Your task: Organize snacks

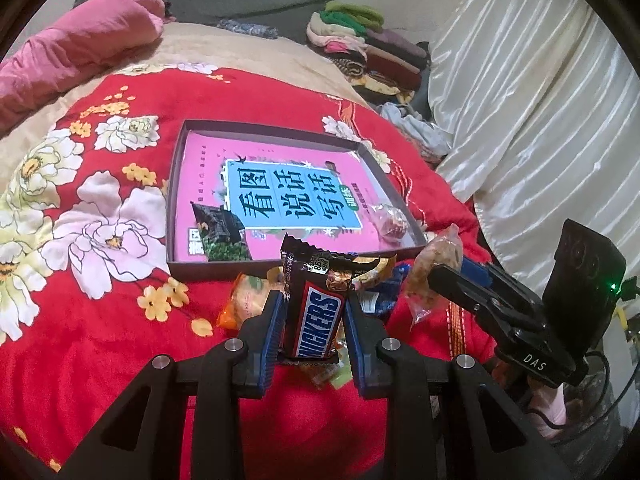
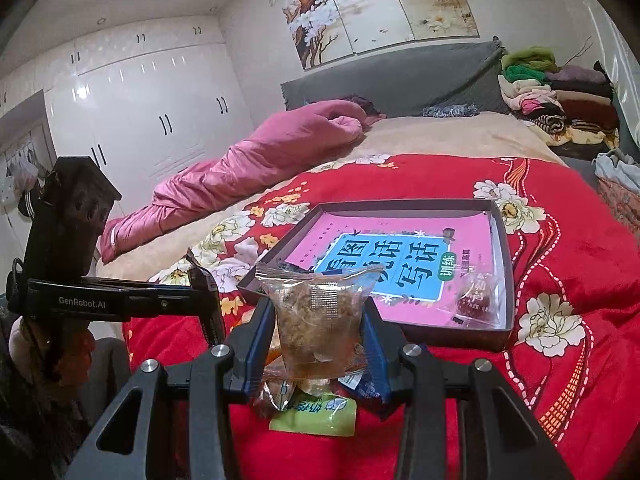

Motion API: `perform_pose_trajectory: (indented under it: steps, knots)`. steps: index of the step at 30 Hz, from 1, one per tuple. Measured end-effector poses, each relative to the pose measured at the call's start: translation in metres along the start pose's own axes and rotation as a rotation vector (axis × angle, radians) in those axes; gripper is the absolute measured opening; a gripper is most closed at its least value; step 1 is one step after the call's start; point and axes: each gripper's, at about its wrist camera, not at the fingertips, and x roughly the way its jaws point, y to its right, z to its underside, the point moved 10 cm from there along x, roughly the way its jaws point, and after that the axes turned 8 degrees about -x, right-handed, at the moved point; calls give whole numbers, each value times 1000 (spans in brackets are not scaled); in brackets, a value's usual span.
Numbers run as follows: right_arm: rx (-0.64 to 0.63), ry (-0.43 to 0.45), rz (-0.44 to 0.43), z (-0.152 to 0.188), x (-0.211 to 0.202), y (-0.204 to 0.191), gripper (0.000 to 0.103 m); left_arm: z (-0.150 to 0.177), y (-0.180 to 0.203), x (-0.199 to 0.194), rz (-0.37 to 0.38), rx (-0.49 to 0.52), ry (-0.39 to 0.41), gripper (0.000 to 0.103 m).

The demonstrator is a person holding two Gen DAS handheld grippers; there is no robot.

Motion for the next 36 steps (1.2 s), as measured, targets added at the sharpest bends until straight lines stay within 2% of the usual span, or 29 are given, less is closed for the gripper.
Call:
perform_pose_trajectory:
  steps: [16, 36]
  knots:
    - [30, 50, 22, -12, -3, 15, 43, -12, 6, 5, 10, -12, 14, 30]
    - [104, 98, 102, -22, -9, 51, 43, -31, 5, 13, 6, -33, 44, 30]
